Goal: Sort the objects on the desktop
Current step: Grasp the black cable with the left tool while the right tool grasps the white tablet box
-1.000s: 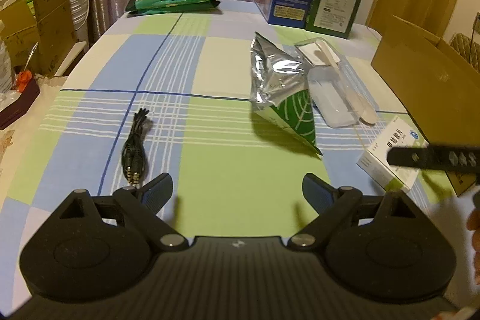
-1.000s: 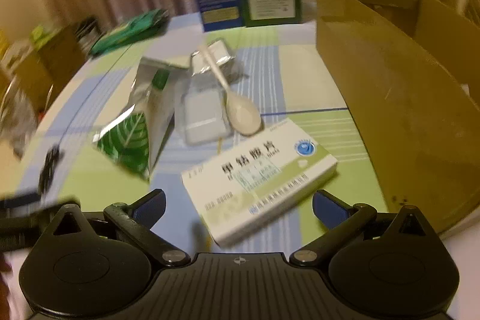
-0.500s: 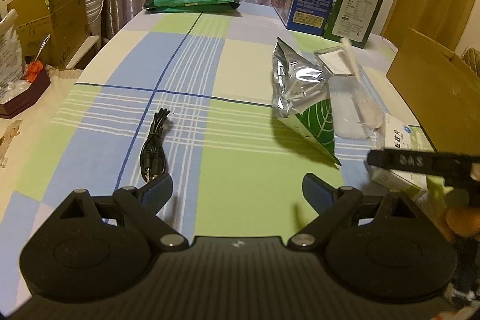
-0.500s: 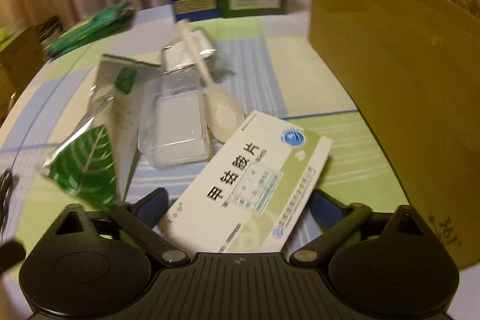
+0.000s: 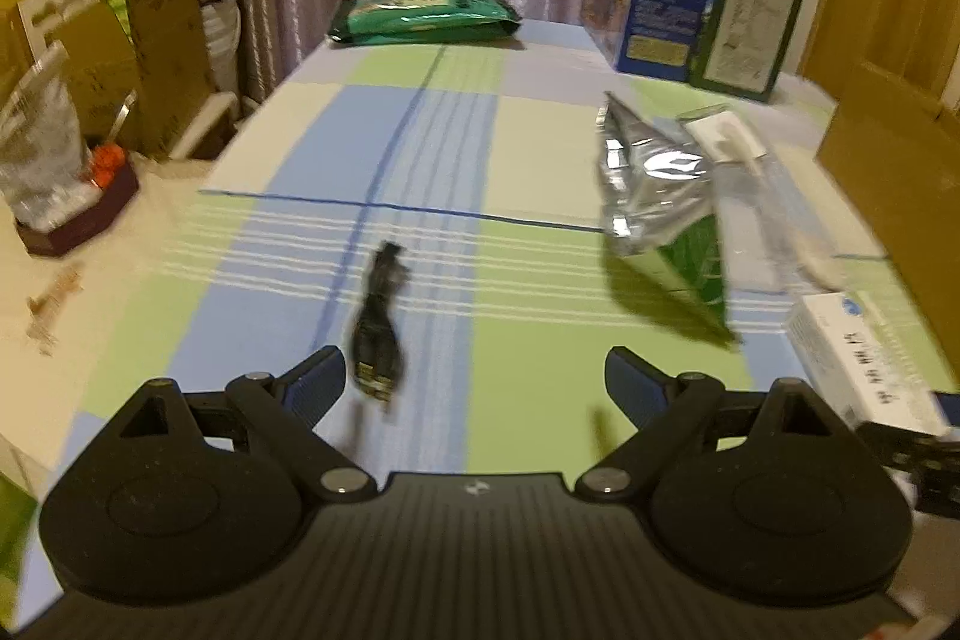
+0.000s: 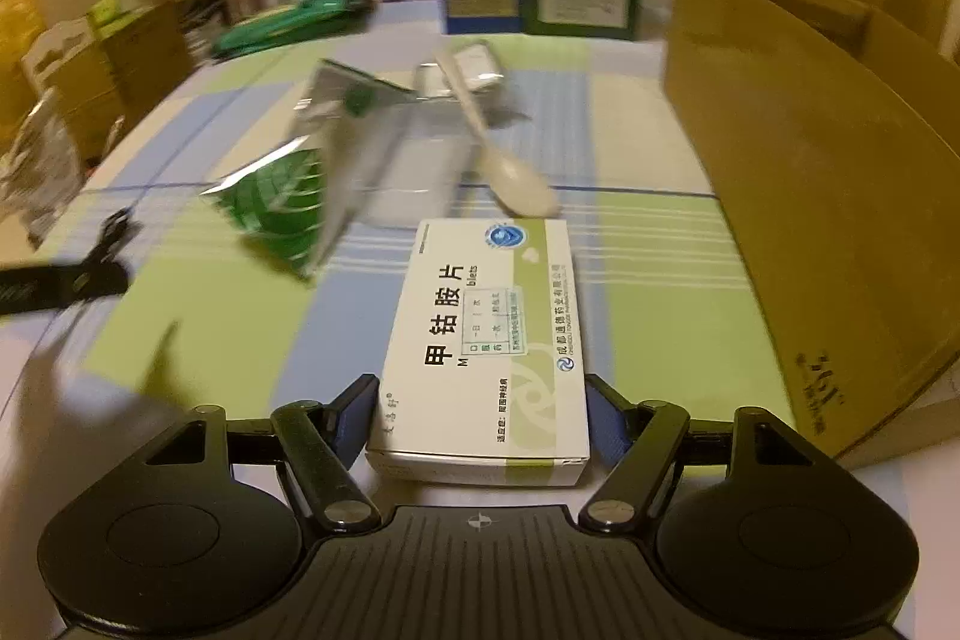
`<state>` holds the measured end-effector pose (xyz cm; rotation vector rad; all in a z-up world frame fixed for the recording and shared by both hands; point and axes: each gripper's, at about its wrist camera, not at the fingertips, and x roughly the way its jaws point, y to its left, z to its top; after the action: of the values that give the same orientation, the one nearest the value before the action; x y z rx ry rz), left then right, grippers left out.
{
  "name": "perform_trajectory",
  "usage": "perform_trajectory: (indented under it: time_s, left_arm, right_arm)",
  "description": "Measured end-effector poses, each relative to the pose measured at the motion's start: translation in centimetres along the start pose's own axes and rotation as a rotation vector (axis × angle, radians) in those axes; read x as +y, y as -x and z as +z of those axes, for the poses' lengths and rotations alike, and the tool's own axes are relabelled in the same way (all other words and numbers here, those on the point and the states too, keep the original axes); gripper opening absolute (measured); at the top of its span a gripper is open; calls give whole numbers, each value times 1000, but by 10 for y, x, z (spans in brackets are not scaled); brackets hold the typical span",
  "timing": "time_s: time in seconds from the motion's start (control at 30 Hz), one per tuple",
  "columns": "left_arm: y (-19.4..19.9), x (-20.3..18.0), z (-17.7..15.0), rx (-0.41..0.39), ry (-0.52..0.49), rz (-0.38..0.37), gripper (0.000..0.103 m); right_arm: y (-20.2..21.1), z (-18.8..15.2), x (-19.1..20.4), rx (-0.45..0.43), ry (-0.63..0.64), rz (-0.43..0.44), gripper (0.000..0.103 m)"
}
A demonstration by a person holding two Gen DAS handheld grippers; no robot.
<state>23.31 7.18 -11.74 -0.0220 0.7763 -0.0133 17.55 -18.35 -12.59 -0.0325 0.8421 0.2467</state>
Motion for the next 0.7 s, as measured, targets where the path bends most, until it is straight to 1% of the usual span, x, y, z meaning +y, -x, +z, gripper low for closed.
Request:
perform_trajectory:
  time_s: [0.07, 0.13, 0.2, 0.23, 0.27, 0.3, 0.37, 0.43, 0.47, 0.5, 0.6, 0.67, 0.7]
  left_arm:
    - [-5, 6, 1, 5, -17, 37, 90]
    - [-12, 15, 3, 13, -1, 41, 88]
    - [-19, 22, 4, 22, 8, 41, 76]
    - [-23, 25, 5, 23, 11, 44, 63]
    - [-27, 27, 7, 25, 11, 47, 53]
    - [-30, 30, 8, 24, 11, 51, 50]
    - [-36, 33, 10, 23, 14, 50, 40]
    - [-40, 36, 11, 20, 16, 50, 37]
    - [-41, 36, 12, 16, 14, 51, 32]
    - [-41, 36, 12, 15, 15, 51, 30]
    - [-41, 36, 13, 18, 13, 46, 17]
    - [-39, 34, 13, 30, 5, 44, 16]
    - [-37, 31, 13, 39, 3, 31, 15]
  right_arm:
    - [-1, -2, 9, -5, 26, 26, 68]
    - [-4, -4, 14, -9, 44, 33, 68]
    - [-7, -4, 14, -7, 34, 40, 68]
    - [-9, -4, 13, -8, 33, 40, 68]
    - [-10, -4, 13, -11, 37, 37, 68]
    - [-10, -4, 14, -13, 41, 36, 68]
    - [-12, -3, 13, -15, 39, 37, 68]
    - [-12, -3, 12, -19, 37, 36, 68]
    - [-11, -4, 11, -21, 35, 37, 68]
    - [-11, -4, 11, -24, 36, 38, 68]
    - [-11, -5, 10, -28, 37, 39, 68]
    - [-11, -5, 10, -27, 36, 39, 68]
    - [-10, -4, 10, -26, 35, 38, 68]
